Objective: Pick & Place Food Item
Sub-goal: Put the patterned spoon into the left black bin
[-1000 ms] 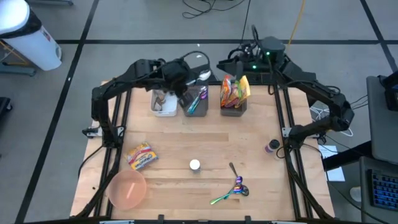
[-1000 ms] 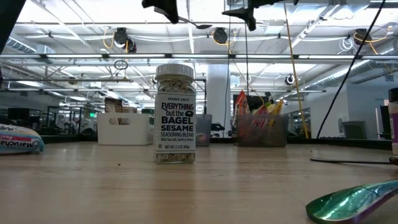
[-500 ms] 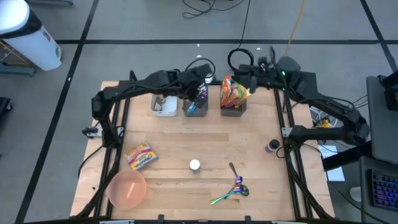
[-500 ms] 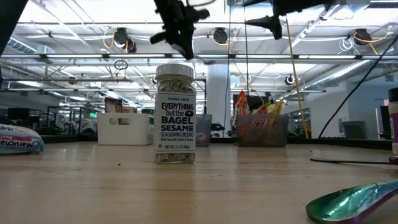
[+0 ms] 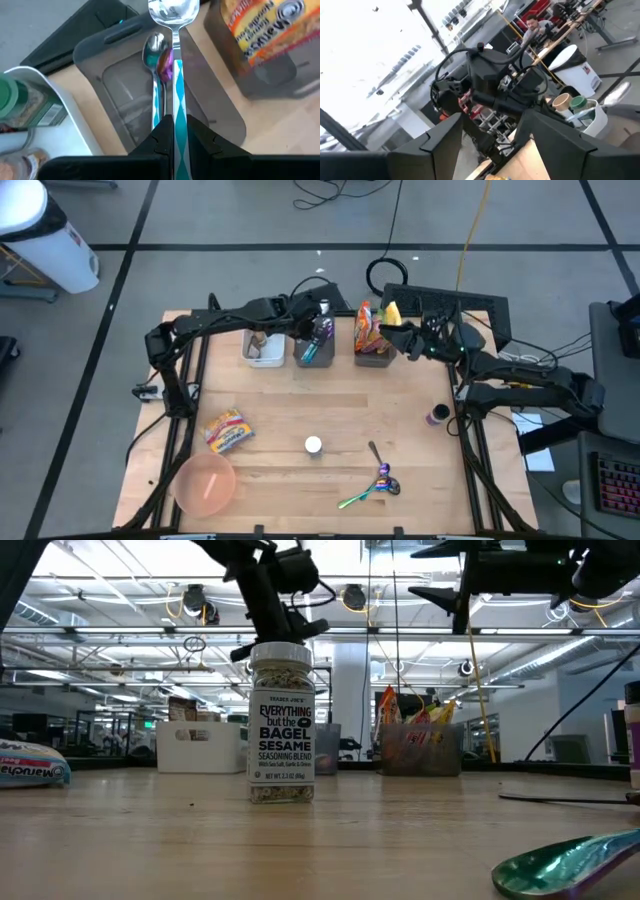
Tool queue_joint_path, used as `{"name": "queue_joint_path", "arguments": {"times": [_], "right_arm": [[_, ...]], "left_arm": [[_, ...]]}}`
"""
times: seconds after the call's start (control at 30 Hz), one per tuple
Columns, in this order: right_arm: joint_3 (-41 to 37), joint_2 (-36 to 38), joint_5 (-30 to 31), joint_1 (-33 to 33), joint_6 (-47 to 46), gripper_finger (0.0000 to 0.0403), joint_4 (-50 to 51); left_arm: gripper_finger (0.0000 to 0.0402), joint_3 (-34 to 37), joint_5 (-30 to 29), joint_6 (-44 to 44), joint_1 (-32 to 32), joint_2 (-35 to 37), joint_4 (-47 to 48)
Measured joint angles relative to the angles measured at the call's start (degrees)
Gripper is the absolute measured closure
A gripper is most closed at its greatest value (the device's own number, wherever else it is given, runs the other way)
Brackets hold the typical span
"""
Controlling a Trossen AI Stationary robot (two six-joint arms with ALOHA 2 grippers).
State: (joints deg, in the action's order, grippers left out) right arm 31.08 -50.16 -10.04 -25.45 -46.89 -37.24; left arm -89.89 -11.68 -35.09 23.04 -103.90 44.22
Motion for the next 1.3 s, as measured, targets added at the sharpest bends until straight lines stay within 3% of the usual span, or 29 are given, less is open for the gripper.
{"name": "queue_joint_path", "arguments": {"times": [0.2, 0.4, 0.77, 1.3], "right_arm": [[-1.6, -0.1, 6.1, 2.7, 1.3, 0.0175, -1.6], [-1.6, -0.1, 10.0, 3.1, 2.6, 0.0176, -2.2], [-1.6, -2.2, 10.3, 3.1, 1.9, 0.0181, -2.3], [-1.6, -5.4, 10.3, 3.1, -1.1, 0.0181, -6.2]], "left_arm": [[0.0375, 1.8, 0.6, 0.0, 1.5, -1.3, -3.2], [0.0375, 1.9, 4.8, 0.4, 2.2, -6.0, -4.8], [0.0375, 1.9, 7.6, 0.9, 2.0, -10.3, -2.9], [0.0375, 1.9, 8.8, 1.4, 2.7, -10.5, -3.4]]}}
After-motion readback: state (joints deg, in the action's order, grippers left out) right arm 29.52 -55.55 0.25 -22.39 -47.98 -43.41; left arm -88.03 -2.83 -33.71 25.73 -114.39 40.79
